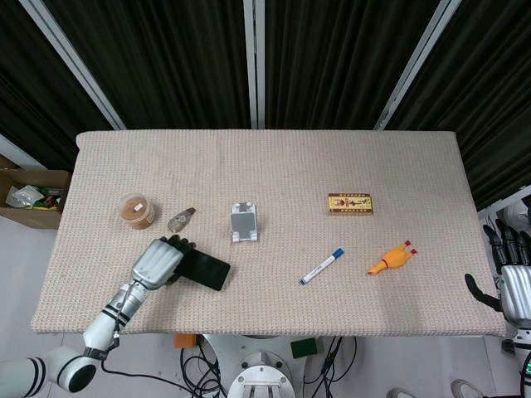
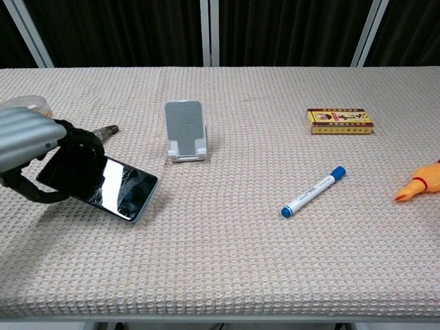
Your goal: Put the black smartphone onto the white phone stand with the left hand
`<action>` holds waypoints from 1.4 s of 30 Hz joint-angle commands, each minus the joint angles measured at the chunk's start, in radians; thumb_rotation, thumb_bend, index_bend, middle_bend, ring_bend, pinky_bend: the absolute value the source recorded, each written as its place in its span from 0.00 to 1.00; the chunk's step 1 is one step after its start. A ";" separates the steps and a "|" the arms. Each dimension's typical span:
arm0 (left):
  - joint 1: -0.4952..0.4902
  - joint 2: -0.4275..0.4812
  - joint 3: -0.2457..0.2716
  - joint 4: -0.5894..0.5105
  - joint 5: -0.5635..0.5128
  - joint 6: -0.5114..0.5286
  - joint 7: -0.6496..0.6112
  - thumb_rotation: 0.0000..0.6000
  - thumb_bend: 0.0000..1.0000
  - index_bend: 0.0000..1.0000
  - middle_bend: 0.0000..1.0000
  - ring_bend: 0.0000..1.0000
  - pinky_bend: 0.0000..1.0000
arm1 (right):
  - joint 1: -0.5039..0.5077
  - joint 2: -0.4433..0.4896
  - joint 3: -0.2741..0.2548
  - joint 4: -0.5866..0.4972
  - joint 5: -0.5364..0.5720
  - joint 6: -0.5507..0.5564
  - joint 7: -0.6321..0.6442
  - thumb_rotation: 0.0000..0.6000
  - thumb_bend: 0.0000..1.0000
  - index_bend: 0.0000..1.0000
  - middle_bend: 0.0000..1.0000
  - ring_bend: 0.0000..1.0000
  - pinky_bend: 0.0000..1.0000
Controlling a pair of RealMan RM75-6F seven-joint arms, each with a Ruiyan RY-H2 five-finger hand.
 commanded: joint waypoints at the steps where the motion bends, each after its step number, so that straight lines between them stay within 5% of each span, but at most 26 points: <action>1: -0.016 0.032 -0.011 0.009 0.056 0.025 0.003 1.00 0.30 0.71 0.73 0.57 0.54 | 0.000 0.003 0.001 -0.001 -0.001 0.002 -0.001 1.00 0.33 0.00 0.00 0.00 0.00; 8: -0.104 0.130 -0.085 -0.021 0.178 0.047 0.179 1.00 0.30 0.71 0.73 0.57 0.54 | 0.000 0.006 0.006 -0.009 0.001 0.007 -0.005 1.00 0.33 0.00 0.00 0.00 0.00; 11: -0.163 0.155 -0.111 0.052 0.275 0.050 0.251 1.00 0.30 0.72 0.73 0.57 0.54 | 0.001 0.005 0.005 -0.012 0.002 0.004 -0.007 1.00 0.33 0.00 0.00 0.00 0.00; 17: -0.255 0.179 -0.097 0.184 0.459 0.055 0.272 1.00 0.30 0.73 0.73 0.57 0.52 | -0.001 0.006 0.009 -0.010 0.012 0.006 -0.007 1.00 0.33 0.00 0.00 0.00 0.00; 29: -0.441 0.116 -0.087 0.320 0.660 -0.028 0.331 1.00 0.31 0.73 0.75 0.58 0.48 | 0.001 -0.002 0.007 -0.012 0.014 0.000 -0.020 1.00 0.33 0.00 0.00 0.00 0.00; 42: -0.570 0.057 -0.124 0.359 0.651 -0.141 0.325 1.00 0.32 0.73 0.75 0.58 0.49 | 0.001 -0.003 0.006 0.008 0.032 -0.017 0.007 1.00 0.33 0.00 0.00 0.00 0.00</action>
